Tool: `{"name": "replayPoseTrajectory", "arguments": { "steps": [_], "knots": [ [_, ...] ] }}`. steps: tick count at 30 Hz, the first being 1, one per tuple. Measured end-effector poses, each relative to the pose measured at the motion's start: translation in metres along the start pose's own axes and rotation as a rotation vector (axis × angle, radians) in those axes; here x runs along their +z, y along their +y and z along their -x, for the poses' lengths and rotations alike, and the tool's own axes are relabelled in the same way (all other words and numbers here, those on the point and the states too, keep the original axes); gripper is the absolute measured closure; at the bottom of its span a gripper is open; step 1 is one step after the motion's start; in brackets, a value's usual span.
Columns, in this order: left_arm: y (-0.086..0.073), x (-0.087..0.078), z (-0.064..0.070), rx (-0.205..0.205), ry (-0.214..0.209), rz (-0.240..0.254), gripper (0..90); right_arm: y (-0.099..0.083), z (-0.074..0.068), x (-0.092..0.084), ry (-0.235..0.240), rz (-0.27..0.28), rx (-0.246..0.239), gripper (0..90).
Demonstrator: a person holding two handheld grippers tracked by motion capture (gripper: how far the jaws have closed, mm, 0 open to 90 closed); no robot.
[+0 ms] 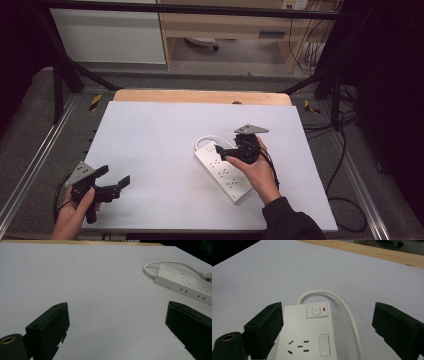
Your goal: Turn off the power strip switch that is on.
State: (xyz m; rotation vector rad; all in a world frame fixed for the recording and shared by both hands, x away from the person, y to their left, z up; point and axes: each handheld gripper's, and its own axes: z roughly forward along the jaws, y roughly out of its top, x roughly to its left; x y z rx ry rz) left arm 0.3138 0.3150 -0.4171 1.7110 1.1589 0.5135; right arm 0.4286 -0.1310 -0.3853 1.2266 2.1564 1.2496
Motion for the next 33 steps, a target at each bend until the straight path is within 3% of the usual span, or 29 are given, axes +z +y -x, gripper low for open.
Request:
{"name": "replayPoseTrajectory", "arguments": {
  "steps": [6, 17, 33],
  "knots": [
    [0.000, -0.001, 0.000, 0.000, 0.000, -0.001, 5.3, 0.001, 0.004, -0.002, -0.018, 0.024, -0.021, 4.1],
    [-0.001, -0.002, 0.000, 0.003, -0.003, -0.001, 5.3, 0.004, 0.012, -0.009, -0.027, 0.051, 0.002, 3.3],
    [-0.001, -0.002, 0.000, 0.001, 0.001, -0.004, 5.3, 0.008, 0.034, -0.038, -0.055, 0.133, 0.026, 3.3]
  ]
}}
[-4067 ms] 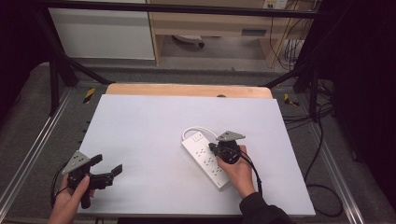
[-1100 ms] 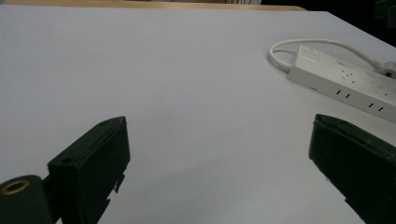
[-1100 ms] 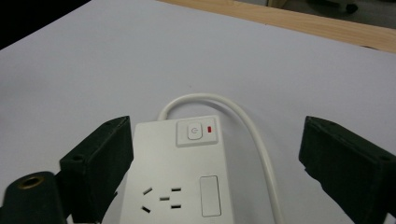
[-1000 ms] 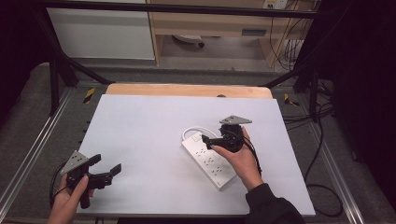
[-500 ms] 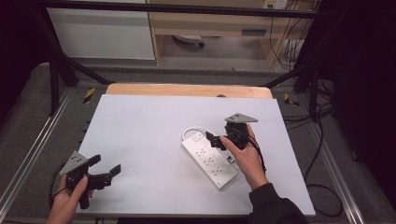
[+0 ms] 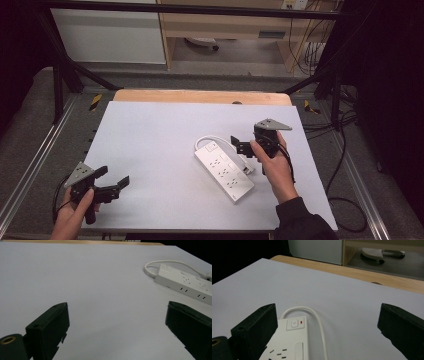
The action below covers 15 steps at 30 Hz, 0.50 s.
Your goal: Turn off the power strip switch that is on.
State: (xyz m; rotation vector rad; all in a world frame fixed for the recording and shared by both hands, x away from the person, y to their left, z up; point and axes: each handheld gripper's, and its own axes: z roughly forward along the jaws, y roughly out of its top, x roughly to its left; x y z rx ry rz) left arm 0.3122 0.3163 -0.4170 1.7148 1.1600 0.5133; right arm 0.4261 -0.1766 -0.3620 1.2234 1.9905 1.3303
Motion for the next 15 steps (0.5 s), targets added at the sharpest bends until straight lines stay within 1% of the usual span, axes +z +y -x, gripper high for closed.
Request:
{"name": "replayPoseTrajectory", "arguments": {
  "steps": [9, 15],
  "knots": [
    [0.000, 0.000, 0.000, -0.006, 0.000, 0.000, 5.3, 0.000, 0.018, -0.020, -0.033, 0.038, 0.031, 3.1],
    [0.000, 0.000, 0.000, -0.007, 0.002, -0.002, 5.3, -0.003, 0.027, -0.033, -0.050, 0.050, 0.043, 2.9]
  ]
}}
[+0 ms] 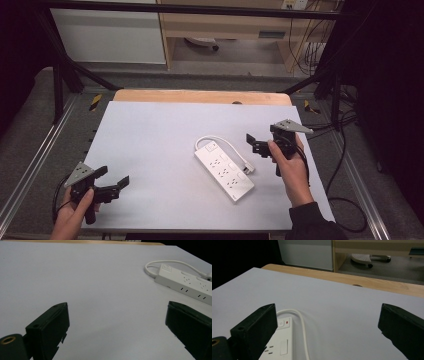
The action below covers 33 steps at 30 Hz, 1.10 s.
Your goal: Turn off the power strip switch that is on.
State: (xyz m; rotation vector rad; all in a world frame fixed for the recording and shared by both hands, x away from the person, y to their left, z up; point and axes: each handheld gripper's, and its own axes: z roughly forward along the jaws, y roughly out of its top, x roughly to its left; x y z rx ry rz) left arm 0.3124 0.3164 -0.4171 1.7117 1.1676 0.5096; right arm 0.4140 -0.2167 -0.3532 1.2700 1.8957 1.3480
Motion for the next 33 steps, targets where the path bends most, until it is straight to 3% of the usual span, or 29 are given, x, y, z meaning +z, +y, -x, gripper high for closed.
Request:
{"name": "replayPoseTrajectory", "arguments": {
  "steps": [17, 33],
  "knots": [
    [0.000, 0.000, 0.000, -0.002, 0.003, -0.003, 5.3, -0.021, 0.033, -0.032, -0.066, 0.018, 0.046, 2.8],
    [0.000, 0.000, 0.000, 0.001, 0.003, -0.006, 5.3, -0.061, 0.052, -0.041, -0.102, -0.018, 0.083, 2.7]
  ]
}}
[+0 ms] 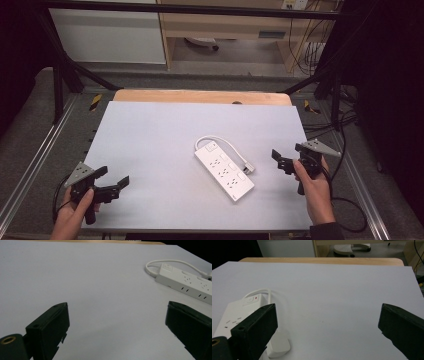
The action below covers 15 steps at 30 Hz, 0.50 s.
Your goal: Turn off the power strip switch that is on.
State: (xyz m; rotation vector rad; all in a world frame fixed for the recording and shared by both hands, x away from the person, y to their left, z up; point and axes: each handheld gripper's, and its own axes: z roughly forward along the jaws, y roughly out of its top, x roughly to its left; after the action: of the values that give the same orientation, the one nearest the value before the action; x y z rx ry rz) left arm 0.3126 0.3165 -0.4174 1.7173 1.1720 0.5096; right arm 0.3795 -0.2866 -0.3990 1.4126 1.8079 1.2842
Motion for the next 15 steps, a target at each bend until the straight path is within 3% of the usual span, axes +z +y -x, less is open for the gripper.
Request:
{"name": "replayPoseTrajectory", "arguments": {
  "steps": [8, 15],
  "knots": [
    [0.000, 0.000, 0.000, 0.000, 0.000, 0.000, 5.4, -0.019, 0.002, 0.005, 0.000, -0.028, -0.001, 2.7],
    [0.000, 0.000, 0.000, 0.003, -0.002, -0.003, 5.4, -0.029, -0.001, 0.011, 0.008, -0.067, -0.032, 2.7]
  ]
}}
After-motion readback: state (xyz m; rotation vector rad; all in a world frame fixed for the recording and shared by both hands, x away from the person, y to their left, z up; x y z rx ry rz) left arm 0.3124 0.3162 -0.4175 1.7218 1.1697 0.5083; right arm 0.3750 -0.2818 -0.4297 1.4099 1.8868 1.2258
